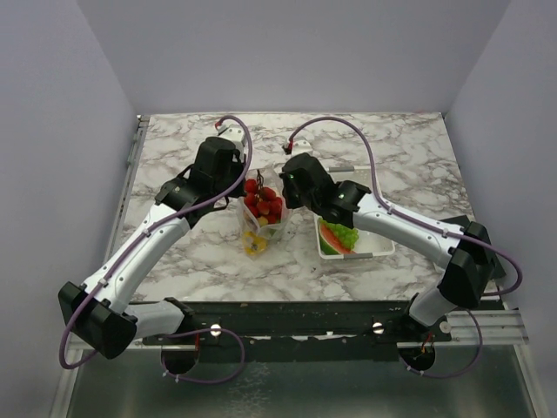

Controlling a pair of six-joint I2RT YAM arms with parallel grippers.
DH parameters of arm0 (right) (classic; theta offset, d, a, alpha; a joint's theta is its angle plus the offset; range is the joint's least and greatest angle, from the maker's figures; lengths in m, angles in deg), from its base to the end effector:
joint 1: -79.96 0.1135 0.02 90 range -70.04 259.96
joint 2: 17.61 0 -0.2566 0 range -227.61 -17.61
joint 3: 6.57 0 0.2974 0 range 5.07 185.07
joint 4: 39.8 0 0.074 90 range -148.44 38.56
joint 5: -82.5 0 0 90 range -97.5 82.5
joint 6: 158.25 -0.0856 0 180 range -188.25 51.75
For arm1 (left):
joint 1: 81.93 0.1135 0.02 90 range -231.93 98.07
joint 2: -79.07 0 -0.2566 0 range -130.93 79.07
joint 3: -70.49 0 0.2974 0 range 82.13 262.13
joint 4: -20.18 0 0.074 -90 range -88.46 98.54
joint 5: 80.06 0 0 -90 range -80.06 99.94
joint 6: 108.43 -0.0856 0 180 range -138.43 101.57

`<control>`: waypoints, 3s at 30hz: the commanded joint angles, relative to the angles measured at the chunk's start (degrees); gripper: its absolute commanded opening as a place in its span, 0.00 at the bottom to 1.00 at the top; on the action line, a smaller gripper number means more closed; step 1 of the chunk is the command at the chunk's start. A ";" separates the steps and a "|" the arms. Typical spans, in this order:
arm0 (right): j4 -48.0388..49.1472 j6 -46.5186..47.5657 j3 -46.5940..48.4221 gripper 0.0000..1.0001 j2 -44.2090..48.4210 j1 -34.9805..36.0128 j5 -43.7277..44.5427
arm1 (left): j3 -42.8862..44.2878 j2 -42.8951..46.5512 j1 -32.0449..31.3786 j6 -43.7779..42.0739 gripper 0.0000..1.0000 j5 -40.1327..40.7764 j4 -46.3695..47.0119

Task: Place the food in the zip-top bag and seal the zipper
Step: Adjust the zipper food storage bag at the center of the board, then pick up the fake fruit from the bin.

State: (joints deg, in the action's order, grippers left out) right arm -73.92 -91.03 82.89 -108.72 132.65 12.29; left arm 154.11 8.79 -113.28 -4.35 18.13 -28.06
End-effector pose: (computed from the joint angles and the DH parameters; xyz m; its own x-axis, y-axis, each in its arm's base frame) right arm 0.2944 0.3385 0.2712 -0.5520 -0.1232 -0.8247 -0.3993 0.9073 0.1317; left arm 0.3078 -0.1732 0.3329 -0.5749 0.0683 -0.8153 0.2838 0.9513 -0.1205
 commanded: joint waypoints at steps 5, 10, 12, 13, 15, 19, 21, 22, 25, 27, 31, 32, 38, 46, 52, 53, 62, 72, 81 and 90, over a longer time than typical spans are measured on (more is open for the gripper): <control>-2.59 2.00 0.63 0.46 4.86 -0.14 -1.13 | -2.48 3.18 -0.03 -0.09 0.00 -3.81 7.41; -4.22 2.69 -0.77 0.55 9.79 -0.15 -0.21 | -4.20 3.40 -0.02 -0.02 0.00 -4.77 9.20; -5.52 2.87 -1.49 0.57 11.93 -0.18 1.01 | -5.46 3.92 -0.07 -0.15 0.00 -5.20 10.45; -6.28 3.00 -1.86 0.59 13.02 -0.21 1.68 | -5.94 4.19 -0.03 -0.40 0.00 -5.35 10.75; -8.00 3.18 -2.79 0.62 14.98 -0.22 3.27 | -6.76 4.55 -0.02 -0.83 0.00 -5.37 11.00; -12.40 2.82 -4.67 0.64 18.49 -0.58 6.73 | -8.75 5.46 -0.02 -1.14 0.00 -5.74 11.74; -14.12 2.43 -6.07 0.65 20.39 -1.16 7.53 | -9.72 5.75 -0.05 -0.93 0.00 -6.32 12.19; -15.09 2.05 -6.70 0.66 21.32 -1.63 7.77 | -10.02 5.79 -0.03 -0.78 0.00 -6.82 12.32; -17.94 0.90 -8.37 0.66 22.72 -3.57 7.69 | -10.37 5.90 -0.06 -0.46 0.00 -8.09 12.51; -18.90 0.31 -9.85 0.66 23.21 -5.22 6.51 | -10.48 6.10 -0.02 -0.40 0.00 -8.16 12.60; -18.39 -0.55 -13.72 0.66 23.53 -9.02 2.15 | -10.85 6.85 -0.02 -0.32 0.00 -9.57 12.84; -18.05 -0.67 -14.67 0.67 23.38 -9.78 1.28 | -10.96 7.01 -0.02 -0.34 0.00 -9.54 12.84; -14.41 -0.97 -19.68 0.79 21.33 -14.35 -3.64 | -11.41 7.42 -0.02 -0.43 0.00 -9.48 12.88; -8.88 -0.51 -24.25 0.84 16.29 -18.44 -8.17 | -11.60 7.92 -0.02 -0.36 0.00 -9.77 12.87; -4.47 0.03 -26.55 0.87 12.30 -21.17 -10.56 | -11.69 8.12 -0.02 -0.40 0.00 -9.64 12.90; -3.90 0.14 -26.68 0.87 11.67 -21.51 -10.83 | -11.69 8.07 -0.02 -0.41 0.00 -9.63 12.87; -0.94 1.72 -25.26 0.87 4.29 -23.12 -12.96 | -11.83 8.06 -0.03 -0.69 0.00 -9.19 12.87; -2.18 3.16 -24.29 0.86 1.00 -23.10 -14.51 | -11.87 8.14 0.00 -0.95 0.00 -8.96 12.87; -3.82 3.55 -24.76 0.58 2.15 -23.11 -15.31 | -11.87 8.30 0.09 -1.04 0.00 -8.87 12.87; -5.73 3.92 -23.24 0.19 3.31 -23.07 -14.35 | -11.96 8.14 0.07 -1.04 0.00 -8.62 12.93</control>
State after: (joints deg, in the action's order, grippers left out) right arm -77.09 -87.60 58.08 -106.95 109.83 -1.39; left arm 142.64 15.87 -113.28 -4.61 9.69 -15.95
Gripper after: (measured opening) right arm 0.288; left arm 0.005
